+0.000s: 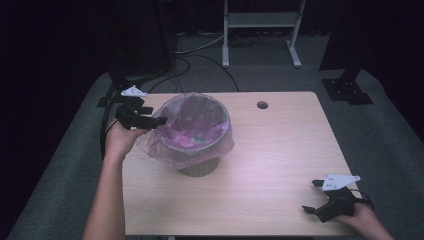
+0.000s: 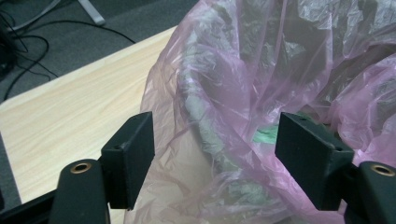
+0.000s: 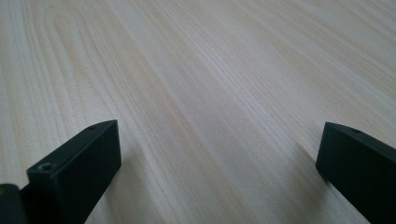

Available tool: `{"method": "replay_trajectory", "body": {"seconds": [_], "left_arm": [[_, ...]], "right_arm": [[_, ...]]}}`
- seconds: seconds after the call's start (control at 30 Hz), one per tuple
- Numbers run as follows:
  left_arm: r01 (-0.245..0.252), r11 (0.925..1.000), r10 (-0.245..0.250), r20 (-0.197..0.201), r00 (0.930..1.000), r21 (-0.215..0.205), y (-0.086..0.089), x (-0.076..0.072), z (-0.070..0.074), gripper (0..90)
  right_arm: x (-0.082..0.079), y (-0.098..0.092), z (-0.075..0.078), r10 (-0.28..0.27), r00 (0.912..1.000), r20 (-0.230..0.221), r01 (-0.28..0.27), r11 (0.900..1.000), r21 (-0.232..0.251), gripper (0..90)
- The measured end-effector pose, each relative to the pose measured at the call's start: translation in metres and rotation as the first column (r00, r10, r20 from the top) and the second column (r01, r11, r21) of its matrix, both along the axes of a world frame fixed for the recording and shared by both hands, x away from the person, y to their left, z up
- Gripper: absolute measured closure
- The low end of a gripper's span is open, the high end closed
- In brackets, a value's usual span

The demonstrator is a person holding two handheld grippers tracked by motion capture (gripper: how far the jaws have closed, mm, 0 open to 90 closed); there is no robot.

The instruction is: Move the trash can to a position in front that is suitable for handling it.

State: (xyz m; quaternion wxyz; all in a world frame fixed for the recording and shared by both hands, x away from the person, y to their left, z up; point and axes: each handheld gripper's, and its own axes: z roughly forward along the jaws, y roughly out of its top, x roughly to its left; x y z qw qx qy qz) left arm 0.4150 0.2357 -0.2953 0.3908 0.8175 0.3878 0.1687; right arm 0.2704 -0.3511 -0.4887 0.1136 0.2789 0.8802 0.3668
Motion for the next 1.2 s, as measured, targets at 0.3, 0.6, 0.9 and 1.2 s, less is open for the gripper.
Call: {"method": "replay_trajectory", "body": {"seconds": [0.3,0.6,0.9,1.2], "left_arm": [[0.025,0.9994,-0.024,-0.029,0.9993,0.026,-0.002,0.001,-0.003,51.8],[0.007,1.0,-0.007,-0.04,0.9992,0.004,-0.001,0.003,-0.003,58.6],[0.038,0.9988,-0.037,-0.015,0.9992,0.033,-0.016,0.003,-0.003,71.2],[0.151,0.9873,-0.15,-0.02,0.9885,0.05,-0.043,-0.004,-0.004,79.2]], "right_arm": [[0.0,0.0,0.0,0.0,1.0,0.0,0.0,1.0,0.0,0.0],[0.0,0.0,0.0,0.0,1.0,0.0,0.0,1.0,0.0,0.0],[0.0,0.0,0.0,0.0,1.0,0.0,0.0,1.0,0.0,0.0],[0.0,0.0,0.0,0.0,1.0,-0.001,0.0,1.0,0.001,0.0]]}}
